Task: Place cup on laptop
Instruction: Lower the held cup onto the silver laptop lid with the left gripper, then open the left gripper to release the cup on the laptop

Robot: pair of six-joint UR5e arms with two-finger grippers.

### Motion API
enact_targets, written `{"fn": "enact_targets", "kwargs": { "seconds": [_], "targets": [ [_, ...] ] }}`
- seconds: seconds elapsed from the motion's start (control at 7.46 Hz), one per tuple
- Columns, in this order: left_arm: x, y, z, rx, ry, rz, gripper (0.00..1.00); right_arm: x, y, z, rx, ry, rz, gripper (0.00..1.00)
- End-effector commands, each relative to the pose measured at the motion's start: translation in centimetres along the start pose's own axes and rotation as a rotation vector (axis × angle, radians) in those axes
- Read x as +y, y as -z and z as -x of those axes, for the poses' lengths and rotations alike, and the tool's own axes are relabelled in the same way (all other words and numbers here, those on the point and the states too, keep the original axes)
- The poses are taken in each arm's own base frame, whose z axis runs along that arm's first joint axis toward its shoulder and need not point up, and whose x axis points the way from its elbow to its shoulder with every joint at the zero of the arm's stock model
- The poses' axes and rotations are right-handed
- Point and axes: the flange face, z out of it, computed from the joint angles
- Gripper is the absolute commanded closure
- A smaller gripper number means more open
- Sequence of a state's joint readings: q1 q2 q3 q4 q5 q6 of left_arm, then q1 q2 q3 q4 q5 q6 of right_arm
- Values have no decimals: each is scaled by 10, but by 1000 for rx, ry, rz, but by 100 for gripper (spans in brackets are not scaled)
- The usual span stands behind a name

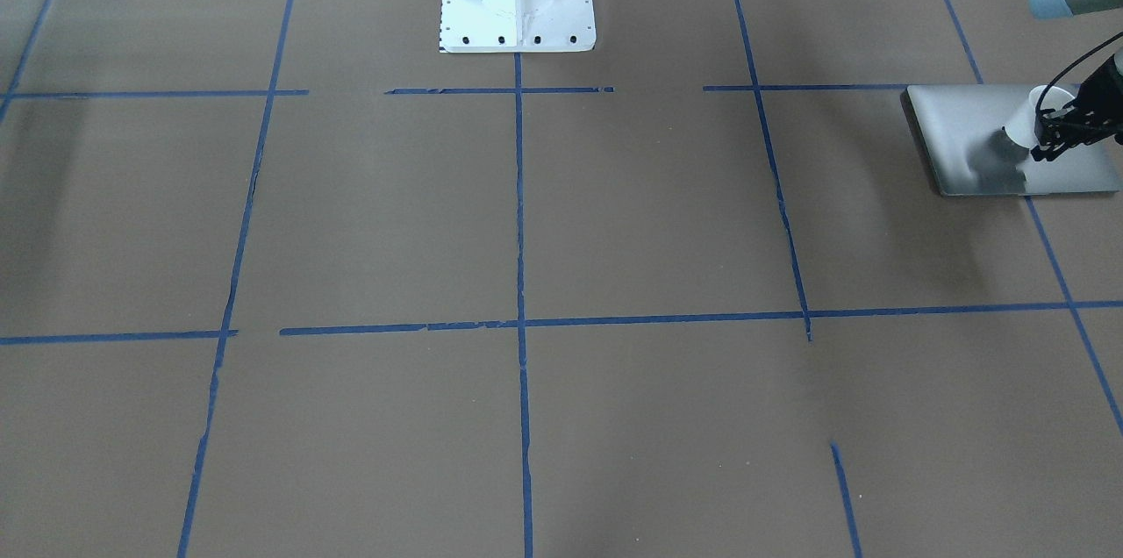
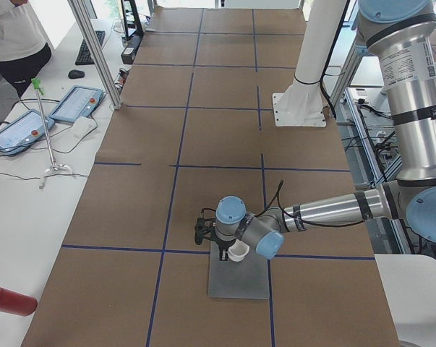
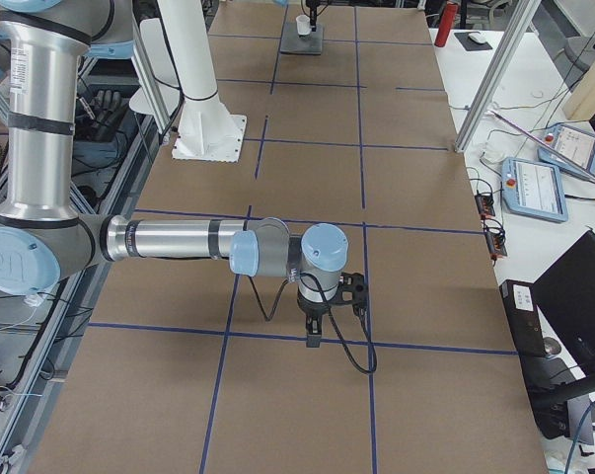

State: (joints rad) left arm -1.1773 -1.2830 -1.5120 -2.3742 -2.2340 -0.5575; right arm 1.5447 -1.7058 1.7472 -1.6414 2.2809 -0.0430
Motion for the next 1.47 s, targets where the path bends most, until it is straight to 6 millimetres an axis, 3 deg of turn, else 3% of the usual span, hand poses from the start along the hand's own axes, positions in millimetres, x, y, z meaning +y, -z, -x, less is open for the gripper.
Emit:
{"fn": "enact_targets", "kwargs": {
  "seconds": [0.0,0.27,0.4,0.54,0.67,1.07,1.34],
  "targets": [
    [1,-2,1,-1,4,8,100,0,0,0,0,0,0,0],
    [3,-6,3,-4,5,18,100,0,0,0,0,0,0,0],
    [4,-8,2,-7,0,22,66,0,0,0,1,0,0,0],
    [4,-8,3,-11,-3,17,23,0,0,0,0,0,0,0],
    [2,-7,1,-6,-13,6,4,0,0,0,0,0,0,0],
    [-10,-4,-10,11,-28,-2,1,0,0,0,0,0,0,0],
    [-21,8,-20,45,-62,-22,1,0,0,0,0,0,0,0]
  ]
}}
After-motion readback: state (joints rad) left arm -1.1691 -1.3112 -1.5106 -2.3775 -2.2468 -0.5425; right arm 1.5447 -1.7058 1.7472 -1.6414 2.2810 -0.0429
